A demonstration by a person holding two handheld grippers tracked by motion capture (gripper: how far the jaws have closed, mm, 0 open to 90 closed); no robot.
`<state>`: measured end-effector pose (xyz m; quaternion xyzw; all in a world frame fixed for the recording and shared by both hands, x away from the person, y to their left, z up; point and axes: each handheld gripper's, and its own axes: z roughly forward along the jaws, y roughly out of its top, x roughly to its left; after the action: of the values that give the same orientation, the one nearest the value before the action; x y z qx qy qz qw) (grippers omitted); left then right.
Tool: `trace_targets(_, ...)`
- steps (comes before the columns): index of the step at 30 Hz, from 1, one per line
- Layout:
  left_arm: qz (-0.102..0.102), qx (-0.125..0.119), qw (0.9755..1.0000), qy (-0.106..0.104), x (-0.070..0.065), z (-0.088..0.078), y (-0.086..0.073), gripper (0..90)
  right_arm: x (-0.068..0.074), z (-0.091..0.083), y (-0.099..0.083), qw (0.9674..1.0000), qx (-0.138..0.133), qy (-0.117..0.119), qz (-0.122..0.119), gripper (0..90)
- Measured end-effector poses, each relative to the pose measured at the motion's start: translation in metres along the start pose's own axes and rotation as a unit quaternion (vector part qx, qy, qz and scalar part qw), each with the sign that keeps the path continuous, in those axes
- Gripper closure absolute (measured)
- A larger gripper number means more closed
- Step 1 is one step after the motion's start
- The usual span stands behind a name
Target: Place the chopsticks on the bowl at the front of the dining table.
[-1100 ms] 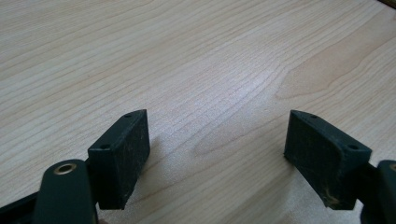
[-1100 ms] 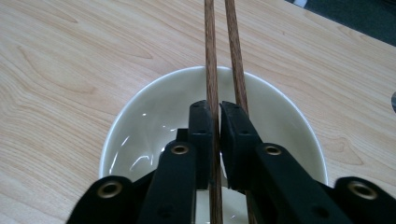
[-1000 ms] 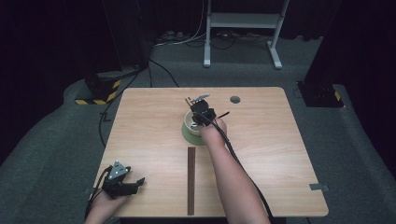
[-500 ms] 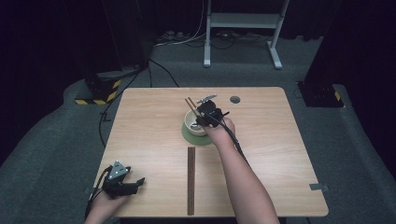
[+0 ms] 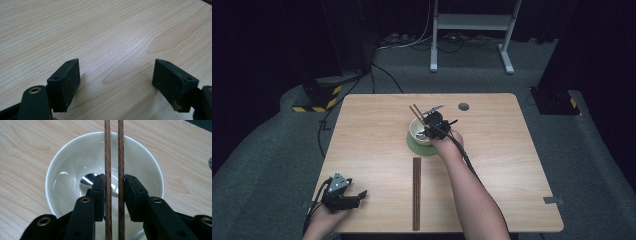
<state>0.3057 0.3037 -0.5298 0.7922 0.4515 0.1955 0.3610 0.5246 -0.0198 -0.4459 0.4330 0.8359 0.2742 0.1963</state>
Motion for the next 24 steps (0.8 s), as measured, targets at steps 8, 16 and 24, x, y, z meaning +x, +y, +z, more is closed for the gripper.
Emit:
trace_targets(8, 0.000, 0.000, 1.0000, 0.001, 0.0000, 0.0000, 0.0001, 22.3, 0.0023, -0.0012, -0.0031, 1.0000, 0.000, -0.005, -0.007, 78.2)
trace_targets(16, 0.001, 0.000, 1.0000, 0.000, 0.0000, 0.0001, 0.0002, 22.3, 0.0057, -0.0041, -0.0059, 1.0000, 0.002, -0.002, -0.006, 78.3)
trace_targets(24, 0.001, 0.001, 1.0000, 0.000, -0.0001, -0.0001, 0.0002, 22.3, 0.0087, -0.0068, -0.0084, 1.0000, 0.004, 0.001, -0.008, 78.2)
